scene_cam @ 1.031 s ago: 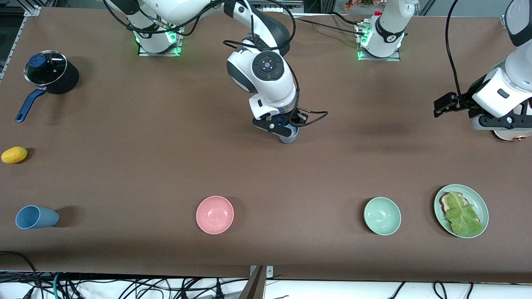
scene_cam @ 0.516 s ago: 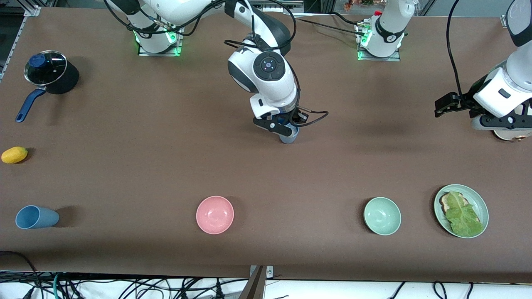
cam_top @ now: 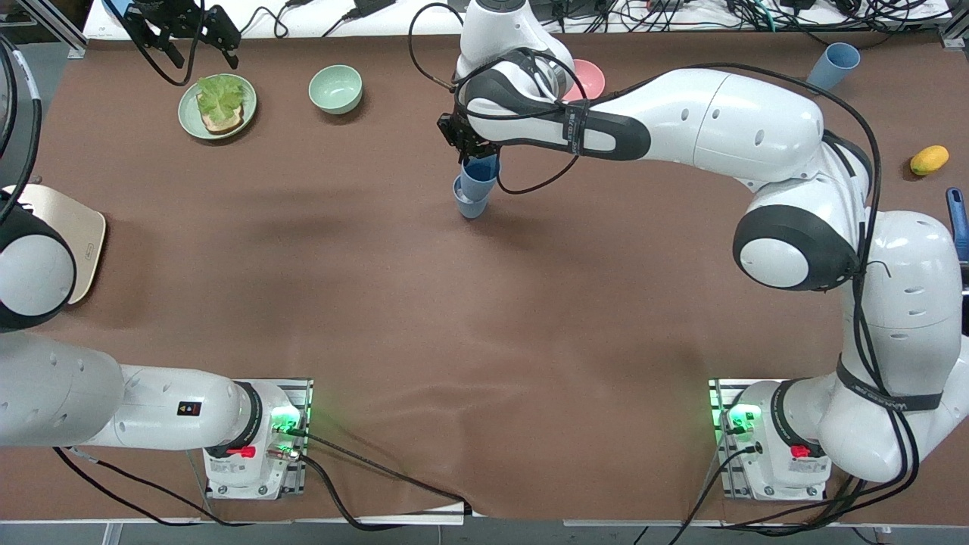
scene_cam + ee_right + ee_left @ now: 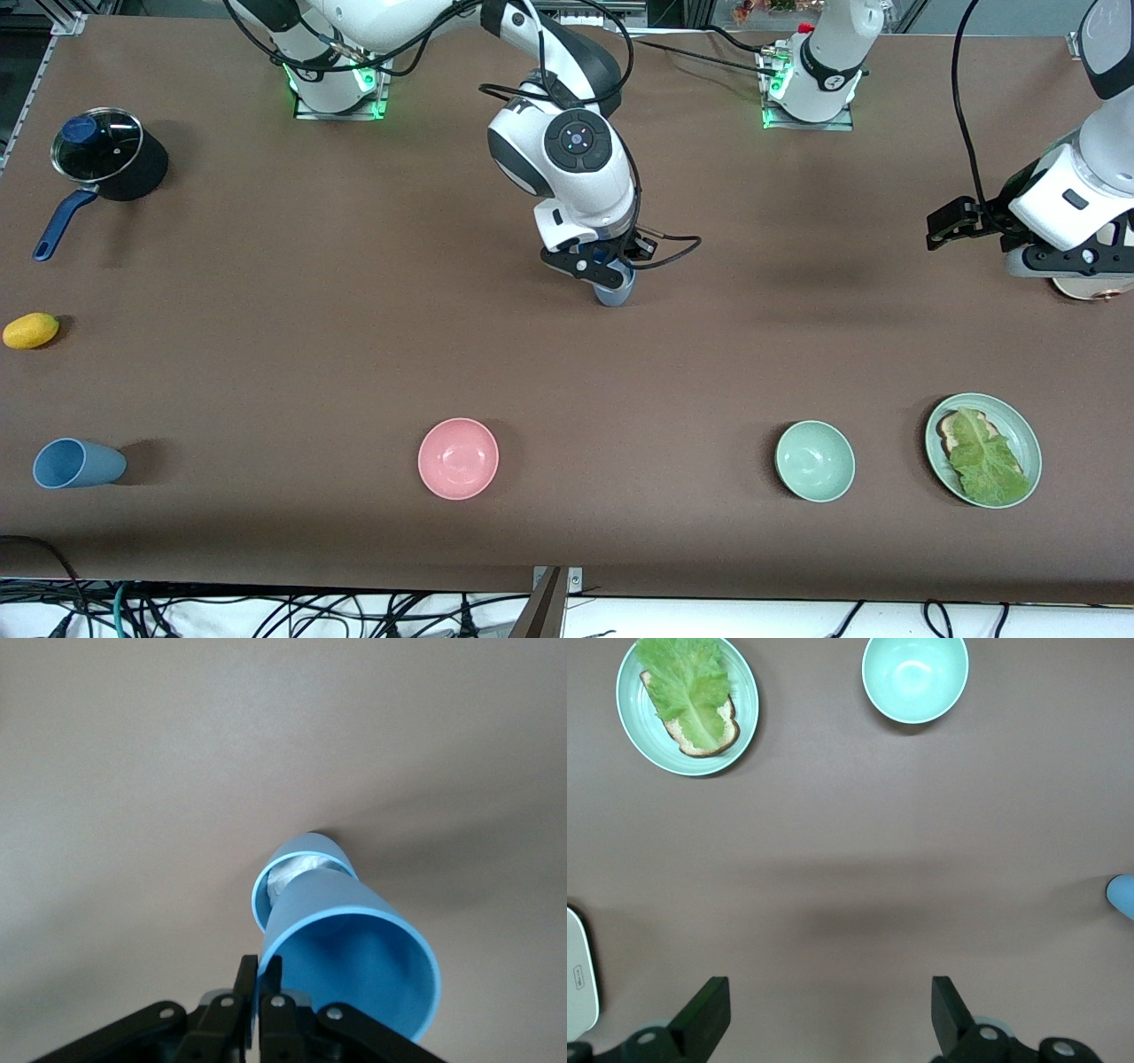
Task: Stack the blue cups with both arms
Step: 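Open the right gripper and lift it off the stacked cups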
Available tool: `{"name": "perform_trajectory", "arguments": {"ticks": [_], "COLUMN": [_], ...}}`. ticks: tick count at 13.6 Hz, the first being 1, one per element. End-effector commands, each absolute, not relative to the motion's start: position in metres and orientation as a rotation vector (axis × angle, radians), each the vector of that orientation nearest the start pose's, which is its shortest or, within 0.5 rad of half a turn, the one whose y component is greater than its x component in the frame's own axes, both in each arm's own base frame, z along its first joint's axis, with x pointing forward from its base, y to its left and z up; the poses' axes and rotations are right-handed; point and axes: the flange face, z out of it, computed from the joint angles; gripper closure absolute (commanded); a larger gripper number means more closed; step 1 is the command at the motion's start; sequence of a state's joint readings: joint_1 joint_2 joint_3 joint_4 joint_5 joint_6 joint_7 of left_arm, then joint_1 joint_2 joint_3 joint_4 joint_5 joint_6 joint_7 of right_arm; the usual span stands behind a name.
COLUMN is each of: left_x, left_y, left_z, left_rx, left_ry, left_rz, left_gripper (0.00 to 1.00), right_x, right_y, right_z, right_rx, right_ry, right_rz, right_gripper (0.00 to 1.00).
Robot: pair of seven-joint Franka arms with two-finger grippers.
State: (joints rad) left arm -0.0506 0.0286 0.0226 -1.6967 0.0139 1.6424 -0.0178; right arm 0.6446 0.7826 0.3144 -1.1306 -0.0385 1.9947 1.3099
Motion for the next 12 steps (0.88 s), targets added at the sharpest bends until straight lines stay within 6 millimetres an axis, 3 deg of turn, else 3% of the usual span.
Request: {"name": "perform_trajectory", "arguments": {"ticks": [1,6,7,8,11,12], "left_x": [0.5599,0.5599,0.5599,0.5597,0.5597,0.5597], "left_y": [-0.0119,-0.0119,-0.0128,-0.0128,-0.0119,-0.0119], "left_z": [0.5605,0.5605,0.5605,0.5604,0.5604,0.5604], "left_rx": [-3.143,-3.143,-3.143,-3.143,-3.143,-3.143], "left_ry": [0.04,0.04,0.04,0.04,0.04,0.038], "left_rz": [0.135,0.135,0.135,0.138,0.138,0.138], "left_gripper": [0.0,0.0,0.0,0.0,0.0,0.0], "right_x": [0.5013,0.505,0.5049,0.5047,0.5019,0.5018], "right_y": [0.5853,0.5884,0.5883,0.5882,0.5904,0.5902], "right_z": [0.3713,0.3738,0.3737,0.373,0.3725,0.3718], "right_rx": [-2.873,-2.832,-2.834,-2.836,-2.844,-2.847], "right_ry": [0.659,0.659,0.659,0.659,0.648,0.647], "right_rz": [0.181,0.15,0.151,0.15,0.142,0.139], "right_gripper": [1.0,1.0,0.95,0.78,0.62,0.48]}}
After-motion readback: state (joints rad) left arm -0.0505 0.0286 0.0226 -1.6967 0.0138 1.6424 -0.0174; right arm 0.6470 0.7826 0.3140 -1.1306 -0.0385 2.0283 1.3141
